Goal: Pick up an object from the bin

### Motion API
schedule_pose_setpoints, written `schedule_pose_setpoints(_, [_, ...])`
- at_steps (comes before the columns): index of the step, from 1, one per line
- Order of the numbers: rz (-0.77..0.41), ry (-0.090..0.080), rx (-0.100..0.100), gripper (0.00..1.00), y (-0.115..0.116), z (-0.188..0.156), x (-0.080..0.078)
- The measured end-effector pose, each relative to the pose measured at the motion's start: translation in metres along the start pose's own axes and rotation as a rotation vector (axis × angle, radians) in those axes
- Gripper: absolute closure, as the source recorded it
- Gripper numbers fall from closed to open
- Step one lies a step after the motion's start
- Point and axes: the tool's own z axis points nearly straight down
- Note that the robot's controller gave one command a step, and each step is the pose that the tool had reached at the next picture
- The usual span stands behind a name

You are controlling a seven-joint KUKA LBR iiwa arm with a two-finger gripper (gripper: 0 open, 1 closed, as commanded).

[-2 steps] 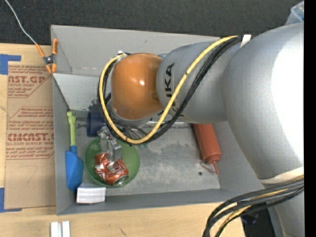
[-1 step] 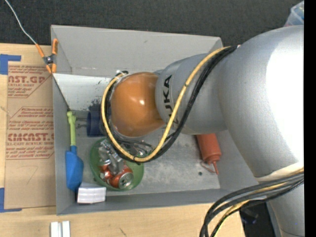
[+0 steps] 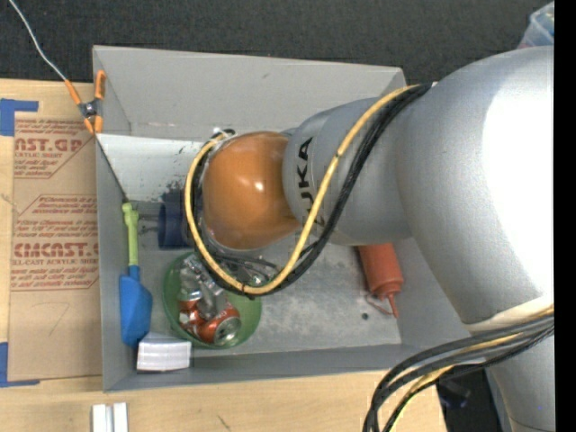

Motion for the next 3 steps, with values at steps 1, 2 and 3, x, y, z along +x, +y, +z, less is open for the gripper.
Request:
schedule_pose_setpoints(1, [0.0,0.0,0.0,1.0,0.0001,0.0,0.0])
schedule_pose_setpoints(2, [0.0,0.0,0.0,1.0,0.0002,0.0001,-0.0001])
schedule_pose_setpoints(3, [0.0,0.0,0.0,1.0,0.0002,0.0001,-0.0001])
